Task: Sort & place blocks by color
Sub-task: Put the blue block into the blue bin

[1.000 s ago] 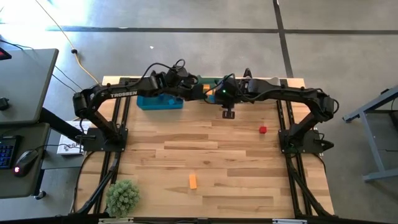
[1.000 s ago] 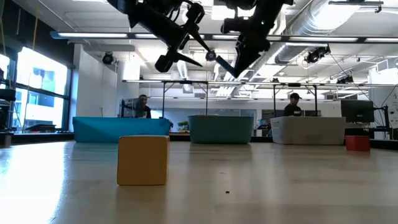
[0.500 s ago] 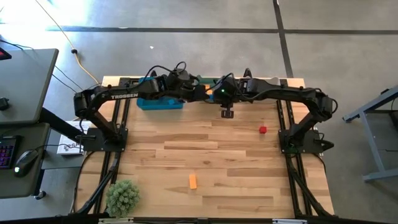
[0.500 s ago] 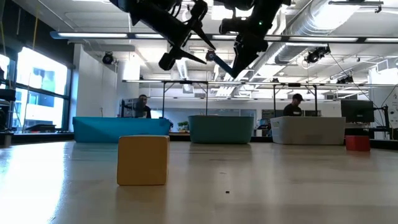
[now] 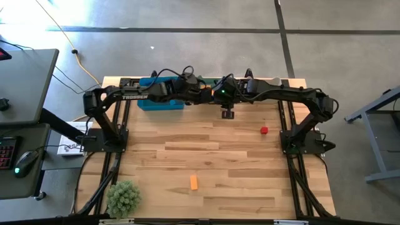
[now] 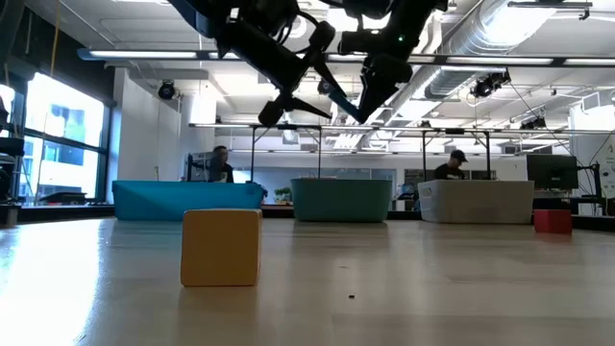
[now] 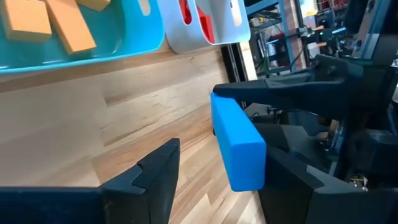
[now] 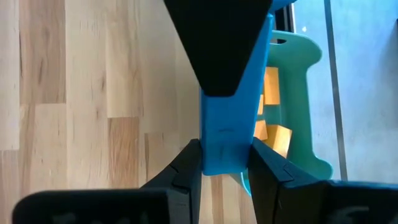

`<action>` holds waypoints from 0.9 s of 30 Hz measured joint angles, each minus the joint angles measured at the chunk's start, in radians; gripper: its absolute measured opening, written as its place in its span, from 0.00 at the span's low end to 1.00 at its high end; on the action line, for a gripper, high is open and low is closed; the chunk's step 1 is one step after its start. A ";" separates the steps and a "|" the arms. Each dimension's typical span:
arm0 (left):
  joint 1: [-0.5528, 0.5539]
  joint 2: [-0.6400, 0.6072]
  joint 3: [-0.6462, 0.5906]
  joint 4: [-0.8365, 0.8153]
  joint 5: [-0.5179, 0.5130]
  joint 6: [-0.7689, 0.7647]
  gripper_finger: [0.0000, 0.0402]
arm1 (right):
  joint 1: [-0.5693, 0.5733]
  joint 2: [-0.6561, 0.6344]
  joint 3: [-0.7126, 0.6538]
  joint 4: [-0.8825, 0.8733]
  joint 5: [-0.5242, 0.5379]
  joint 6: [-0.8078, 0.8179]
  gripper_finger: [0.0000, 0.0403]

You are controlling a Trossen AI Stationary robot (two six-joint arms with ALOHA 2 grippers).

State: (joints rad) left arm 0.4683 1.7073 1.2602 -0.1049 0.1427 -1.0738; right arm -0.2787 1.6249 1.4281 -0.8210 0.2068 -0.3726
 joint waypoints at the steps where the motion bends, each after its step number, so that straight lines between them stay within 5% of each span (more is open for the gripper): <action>1: 0.000 0.000 0.000 0.000 -0.002 0.002 0.46 | 0.000 0.000 0.000 0.000 0.000 0.005 0.18; 18: 0.006 0.000 0.000 0.057 -0.002 0.057 0.09 | -0.002 0.000 0.000 -0.007 0.009 0.003 0.18; 27: 0.001 0.000 0.000 0.058 0.013 0.060 0.25 | -0.003 0.000 0.000 -0.002 0.043 0.007 0.18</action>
State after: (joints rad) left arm 0.4696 1.7069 1.2602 -0.0466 0.1560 -1.0142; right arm -0.2813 1.6247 1.4277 -0.8230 0.2499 -0.3658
